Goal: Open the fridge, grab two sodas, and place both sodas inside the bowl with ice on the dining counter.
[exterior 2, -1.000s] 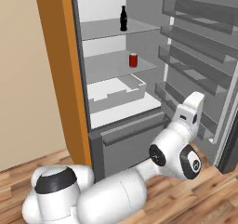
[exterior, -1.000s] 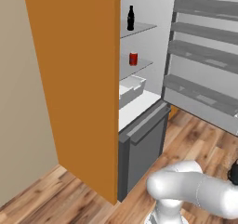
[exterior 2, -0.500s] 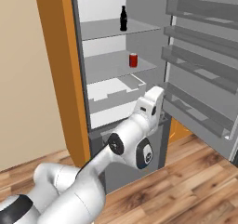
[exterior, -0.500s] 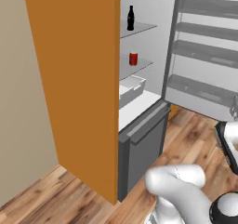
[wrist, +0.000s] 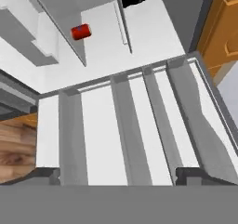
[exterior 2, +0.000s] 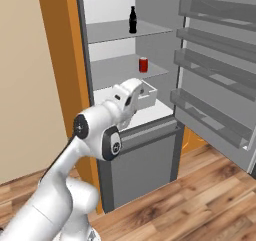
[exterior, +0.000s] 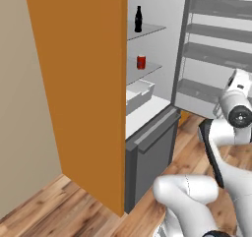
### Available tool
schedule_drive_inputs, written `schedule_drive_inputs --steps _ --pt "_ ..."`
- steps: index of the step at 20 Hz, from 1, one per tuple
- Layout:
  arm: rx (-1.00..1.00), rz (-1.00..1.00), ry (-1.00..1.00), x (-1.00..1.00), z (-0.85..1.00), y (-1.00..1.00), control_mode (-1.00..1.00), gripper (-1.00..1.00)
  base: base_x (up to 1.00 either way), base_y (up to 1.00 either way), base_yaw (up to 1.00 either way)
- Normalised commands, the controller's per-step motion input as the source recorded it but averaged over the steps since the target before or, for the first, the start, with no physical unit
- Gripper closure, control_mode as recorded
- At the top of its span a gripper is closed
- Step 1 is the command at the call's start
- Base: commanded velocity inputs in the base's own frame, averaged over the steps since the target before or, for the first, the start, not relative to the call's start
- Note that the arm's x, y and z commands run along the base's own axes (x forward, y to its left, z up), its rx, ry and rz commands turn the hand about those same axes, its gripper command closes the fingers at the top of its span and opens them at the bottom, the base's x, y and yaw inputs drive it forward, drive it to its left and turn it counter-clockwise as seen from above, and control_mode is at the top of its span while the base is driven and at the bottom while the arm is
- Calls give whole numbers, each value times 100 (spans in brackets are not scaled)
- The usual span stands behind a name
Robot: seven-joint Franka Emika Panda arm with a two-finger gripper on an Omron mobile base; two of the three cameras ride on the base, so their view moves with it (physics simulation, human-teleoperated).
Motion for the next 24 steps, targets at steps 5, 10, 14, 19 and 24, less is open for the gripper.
schedule_drive_inputs --steps 5,10,14,19,24 --pt "48 0 17 -8 15 61 -100 -100 0 0 0" --pt "49 0 15 -20 -19 70 -100 -100 0 0 0" --pt "60 0 2 -30 -42 65 -100 -100 0 0 0" --pt "52 0 0 -25 -33 62 -100 -100 0 0 0" --pt "18 0 0 -15 -25 79 -100 -100 0 0 0"
